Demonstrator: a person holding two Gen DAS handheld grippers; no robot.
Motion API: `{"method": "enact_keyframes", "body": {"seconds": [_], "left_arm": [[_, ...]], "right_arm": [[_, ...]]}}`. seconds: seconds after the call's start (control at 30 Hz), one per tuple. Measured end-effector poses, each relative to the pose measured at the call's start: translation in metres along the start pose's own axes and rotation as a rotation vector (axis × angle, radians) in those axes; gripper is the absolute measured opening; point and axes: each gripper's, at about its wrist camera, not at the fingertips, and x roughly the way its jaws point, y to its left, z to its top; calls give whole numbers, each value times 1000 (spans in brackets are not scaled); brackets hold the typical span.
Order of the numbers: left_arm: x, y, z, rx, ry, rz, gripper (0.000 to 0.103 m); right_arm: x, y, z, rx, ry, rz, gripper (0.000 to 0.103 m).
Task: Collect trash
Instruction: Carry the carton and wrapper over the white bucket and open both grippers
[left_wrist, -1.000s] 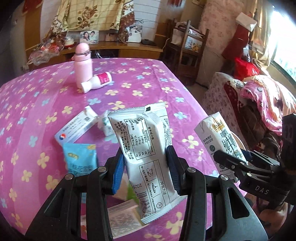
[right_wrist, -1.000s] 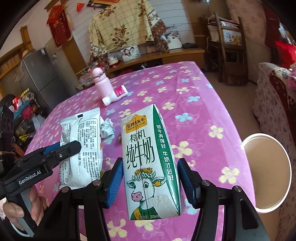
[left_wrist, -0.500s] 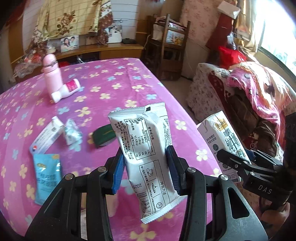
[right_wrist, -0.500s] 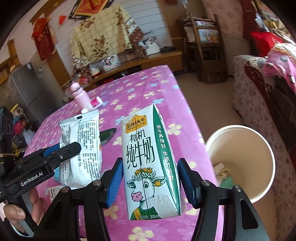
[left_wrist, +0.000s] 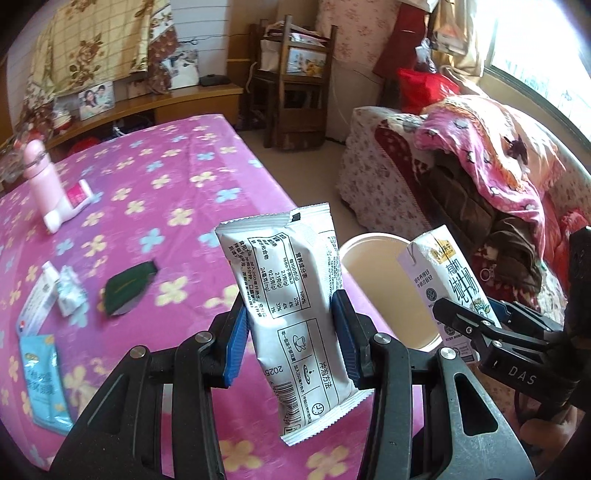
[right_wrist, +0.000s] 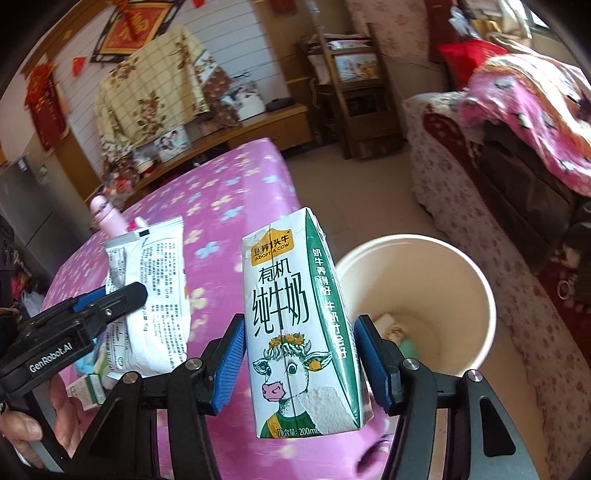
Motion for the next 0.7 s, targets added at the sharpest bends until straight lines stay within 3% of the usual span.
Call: {"method": "enact_keyframes", "body": {"seconds": [0.37, 0.7], "left_arm": [[47, -45, 15, 4, 39, -56, 42], [75, -67, 20, -1, 57, -80, 42]], "right_arm": [[13, -61, -3, 91, 31, -64, 57], [29, -88, -4, 131, 48, -106, 57]]}}
